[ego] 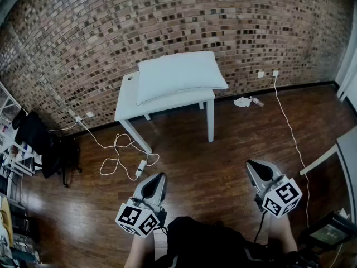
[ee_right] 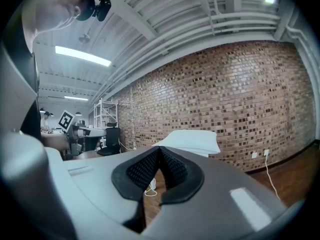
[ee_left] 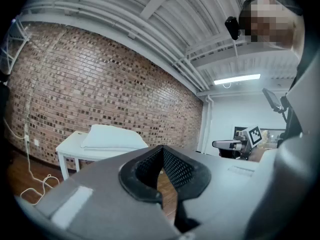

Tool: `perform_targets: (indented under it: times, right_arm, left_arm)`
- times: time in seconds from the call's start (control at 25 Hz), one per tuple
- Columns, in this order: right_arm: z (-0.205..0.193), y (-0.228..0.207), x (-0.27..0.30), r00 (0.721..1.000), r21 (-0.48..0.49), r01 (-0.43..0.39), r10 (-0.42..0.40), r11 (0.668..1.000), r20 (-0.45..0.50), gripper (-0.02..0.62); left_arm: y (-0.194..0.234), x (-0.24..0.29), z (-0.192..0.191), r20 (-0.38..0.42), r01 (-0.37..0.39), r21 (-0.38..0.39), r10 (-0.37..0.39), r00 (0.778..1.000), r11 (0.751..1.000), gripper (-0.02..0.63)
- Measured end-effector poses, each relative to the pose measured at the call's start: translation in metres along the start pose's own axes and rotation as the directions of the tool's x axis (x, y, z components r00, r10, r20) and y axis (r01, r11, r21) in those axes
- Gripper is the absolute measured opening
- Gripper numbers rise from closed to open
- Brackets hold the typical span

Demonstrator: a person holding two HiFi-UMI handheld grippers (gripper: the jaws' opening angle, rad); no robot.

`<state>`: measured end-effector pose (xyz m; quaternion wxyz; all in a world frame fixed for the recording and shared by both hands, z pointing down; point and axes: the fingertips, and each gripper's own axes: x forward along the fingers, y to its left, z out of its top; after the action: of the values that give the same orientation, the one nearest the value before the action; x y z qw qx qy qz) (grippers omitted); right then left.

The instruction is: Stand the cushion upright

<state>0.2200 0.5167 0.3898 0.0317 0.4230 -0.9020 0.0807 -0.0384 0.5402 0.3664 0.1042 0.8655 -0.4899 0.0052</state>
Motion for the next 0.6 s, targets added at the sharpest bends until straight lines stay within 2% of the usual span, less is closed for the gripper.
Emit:
perform_targets:
  times: [0.12,0.24,0.32,0.44,0.52,0.6]
  right_arm:
    - [-0.010,-0.012,0.013,1.000,-0.005,0.010,-0.010,1.000,-0.005,0.006]
    - [-0.010,-0.014,0.024,1.000,-0.023,-0.008,0.008,1.000,0.005,0.006]
    - [-0.008,-0.026,0.037,1.000,-0.011,0.011,-0.011,1.000,-0.001,0.006]
    - [-0.002,-0.031,0.062,1.000,0.027,0.023,-0.023,0.999,0.000,0.006]
    - [0.000,-0.028,0.084,1.000,-0.003,0.012,-0.012,1.000,-0.017,0.006]
    - [0.000,-0.031,0.106,0.999,-0.014,0.021,-0.021,1.000,-0.036,0.006]
  left_arm:
    - [0.014,0.006,-0.013,-0.002,-0.028,-0.013,0.028,1.000,1.000,0.005]
    - [0.038,0.011,-0.026,-0.006,-0.044,-0.066,0.043,0.999,0.997,0.005]
    - [0.053,0.024,-0.023,-0.008,-0.049,-0.098,0.048,0.999,0.994,0.005]
    - [0.073,0.044,-0.010,0.009,-0.014,-0.084,0.015,1.000,0.996,0.005]
    - [0.090,0.055,-0.004,0.019,-0.005,-0.069,0.006,1.000,0.998,0.005]
    - [0.108,0.065,-0.004,0.018,0.005,-0.088,-0.003,1.000,0.996,0.005]
